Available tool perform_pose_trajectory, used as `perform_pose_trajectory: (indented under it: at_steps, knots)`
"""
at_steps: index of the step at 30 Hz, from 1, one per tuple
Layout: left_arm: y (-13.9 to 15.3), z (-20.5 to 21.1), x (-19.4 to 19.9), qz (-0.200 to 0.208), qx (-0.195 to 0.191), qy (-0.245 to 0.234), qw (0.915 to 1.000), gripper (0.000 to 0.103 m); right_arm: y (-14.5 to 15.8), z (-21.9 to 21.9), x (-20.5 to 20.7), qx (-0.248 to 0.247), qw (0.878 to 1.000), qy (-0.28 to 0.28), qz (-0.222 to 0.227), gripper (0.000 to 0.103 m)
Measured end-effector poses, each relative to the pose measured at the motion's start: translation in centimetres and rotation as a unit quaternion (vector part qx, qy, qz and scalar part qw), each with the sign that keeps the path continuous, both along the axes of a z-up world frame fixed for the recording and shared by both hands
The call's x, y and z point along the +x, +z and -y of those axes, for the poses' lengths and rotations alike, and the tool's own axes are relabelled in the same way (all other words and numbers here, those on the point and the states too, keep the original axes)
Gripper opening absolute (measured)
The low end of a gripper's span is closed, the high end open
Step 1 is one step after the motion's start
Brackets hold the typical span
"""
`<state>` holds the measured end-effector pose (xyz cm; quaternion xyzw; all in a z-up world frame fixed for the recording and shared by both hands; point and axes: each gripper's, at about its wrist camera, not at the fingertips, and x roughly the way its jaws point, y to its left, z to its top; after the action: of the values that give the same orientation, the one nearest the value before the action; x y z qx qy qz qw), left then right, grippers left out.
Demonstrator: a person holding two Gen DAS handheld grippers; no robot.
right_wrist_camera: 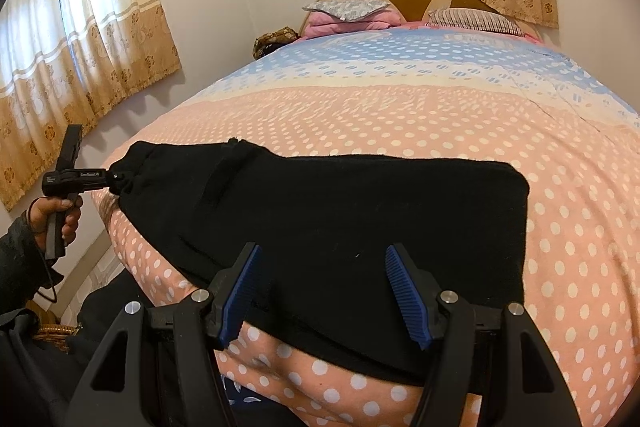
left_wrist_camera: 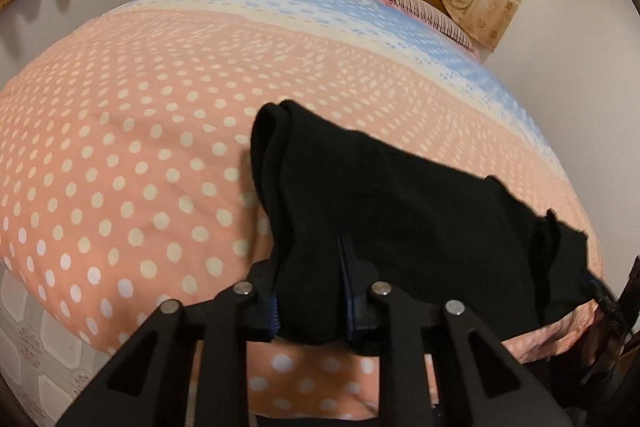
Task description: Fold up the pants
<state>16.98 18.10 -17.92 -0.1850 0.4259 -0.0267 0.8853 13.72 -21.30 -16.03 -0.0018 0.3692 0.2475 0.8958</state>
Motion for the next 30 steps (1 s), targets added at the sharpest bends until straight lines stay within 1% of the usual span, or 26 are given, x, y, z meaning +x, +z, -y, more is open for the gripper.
perform_pose_trajectory:
  at_steps: [2,3,5,8,9,10,11,14,15,16,17,18,20,21,22,24,26,27,28,29,30]
  knots:
    - [1.0,-0.6,-0.5,0.023,-0.041,0.005,0.9989,0.023,0.2,0.3,0.1,0.000,1.000,-0.009,0.003,0.065]
    - [2.1,-0.7,-0.8,0.038,-0.053,0.004,0.9979,0.023,0.3,0.6,0.1,0.000,1.000,-0.016,0.006,0.065]
    - [4.7,-0.1,-1.5,0.077,-0.072,-0.011,0.9943,0.023,0.6,1.0,0.3,-0.003,1.000,-0.028,0.009,0.065]
    - [8.2,2.0,-1.9,0.118,-0.088,-0.043,0.9882,0.023,1.0,2.1,0.7,-0.004,0.998,-0.056,0.010,0.065]
    - [9.8,3.5,-2.0,0.135,-0.093,-0.062,0.9845,0.023,1.1,2.4,0.8,-0.001,0.998,-0.063,0.009,0.065]
    - [10.5,4.5,-1.9,0.143,-0.098,-0.074,0.9822,0.023,1.3,2.8,1.0,0.003,0.997,-0.073,0.007,0.065]
    - [11.9,6.3,-1.8,0.154,-0.101,-0.095,0.9782,0.023,1.4,3.4,1.1,0.008,0.996,-0.083,0.005,0.065]
    - [14.2,10.8,-1.5,0.172,-0.105,-0.145,0.9686,0.023,1.8,4.9,1.3,0.019,0.994,-0.108,0.002,0.065]
    - [15.0,13.1,-1.2,0.177,-0.109,-0.169,0.9634,0.023,1.9,5.2,1.3,0.019,0.993,-0.113,0.002,0.065]
    - [15.4,14.4,-1.0,0.178,-0.110,-0.184,0.9604,0.023,2.0,5.8,1.3,0.019,0.992,-0.123,0.002,0.065]
    - [15.8,16.8,-0.7,0.177,-0.108,-0.208,0.9558,0.023,2.0,6.2,1.3,0.020,0.991,-0.129,0.003,0.065]
    - [16.0,18.8,-0.2,0.175,-0.108,-0.229,0.9514,0.023,2.1,6.9,1.2,0.023,0.990,-0.137,0.004,0.065]
    - [16.1,21.5,0.0,0.166,-0.107,-0.259,0.9455,0.023,2.1,7.9,1.3,0.025,0.988,-0.150,0.002,0.065]
    - [15.9,23.7,0.6,0.157,-0.107,-0.278,0.9417,0.023,2.0,8.3,1.3,0.026,0.988,-0.155,0.000,0.065]
    - [15.8,24.6,0.5,0.153,-0.106,-0.290,0.9389,0.023,1.9,9.0,1.4,0.027,0.986,-0.165,0.001,0.065]
    - [14.8,28.1,1.1,0.140,-0.084,-0.319,0.9338,0.023,1.7,10.2,1.5,0.032,0.982,-0.184,-0.001,0.065]
    - [13.0,31.0,1.6,0.117,-0.066,-0.336,0.9323,0.023,1.5,11.3,1.8,0.045,0.979,-0.199,-0.007,0.065]
    - [12.3,32.0,2.1,0.111,-0.052,-0.340,0.9325,0.023,1.5,11.7,1.9,0.051,0.977,-0.205,-0.010,0.065]
    - [11.5,33.1,2.3,0.106,-0.031,-0.341,0.9337,0.023,1.3,12.2,2.0,0.057,0.976,-0.212,-0.012,0.065]
    - [10.4,34.2,2.5,0.101,-0.006,-0.339,0.9353,0.024,1.2,12.6,2.1,0.061,0.974,-0.217,-0.013,0.065]
    - [9.2,35.7,2.9,0.095,0.034,-0.338,0.9357,0.025,1.1,12.9,2.1,0.063,0.973,-0.221,-0.014,0.065]
